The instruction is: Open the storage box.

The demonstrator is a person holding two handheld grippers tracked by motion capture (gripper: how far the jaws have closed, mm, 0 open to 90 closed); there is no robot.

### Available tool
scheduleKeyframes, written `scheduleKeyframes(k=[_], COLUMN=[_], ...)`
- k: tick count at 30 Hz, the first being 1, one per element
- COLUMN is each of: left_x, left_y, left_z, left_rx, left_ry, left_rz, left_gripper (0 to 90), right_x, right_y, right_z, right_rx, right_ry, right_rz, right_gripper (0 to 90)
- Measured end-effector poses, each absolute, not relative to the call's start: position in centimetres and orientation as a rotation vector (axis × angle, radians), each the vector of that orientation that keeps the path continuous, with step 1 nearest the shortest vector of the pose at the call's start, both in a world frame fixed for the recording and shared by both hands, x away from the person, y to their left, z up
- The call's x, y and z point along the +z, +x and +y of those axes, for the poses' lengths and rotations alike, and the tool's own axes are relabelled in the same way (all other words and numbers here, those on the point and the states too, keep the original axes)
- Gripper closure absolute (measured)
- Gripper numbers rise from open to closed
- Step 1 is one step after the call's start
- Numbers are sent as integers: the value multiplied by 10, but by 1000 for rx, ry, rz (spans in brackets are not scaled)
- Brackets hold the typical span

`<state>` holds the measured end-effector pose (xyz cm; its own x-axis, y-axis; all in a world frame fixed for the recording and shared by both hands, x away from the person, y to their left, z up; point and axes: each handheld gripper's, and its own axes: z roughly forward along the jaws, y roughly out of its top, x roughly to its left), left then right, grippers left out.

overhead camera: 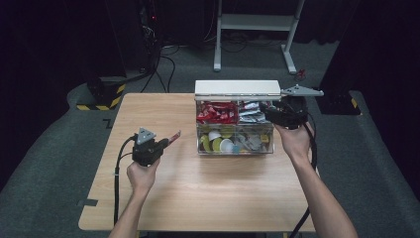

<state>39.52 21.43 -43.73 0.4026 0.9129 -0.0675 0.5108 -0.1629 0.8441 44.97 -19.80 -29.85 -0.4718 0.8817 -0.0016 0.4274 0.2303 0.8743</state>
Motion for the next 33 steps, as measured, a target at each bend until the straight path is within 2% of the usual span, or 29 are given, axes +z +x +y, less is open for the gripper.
scheduleKeyframes(k=[33], left_x=[-494], left_y=[399], left_z=[205], left_rx=[534], left_ry=[1933], left_rz=[1317], left_gripper=[878], right_x=[-299], right_y=[450], right_z=[-198], right_rx=[1166], right_ry=[1198], right_rz=[2012], right_gripper=[495])
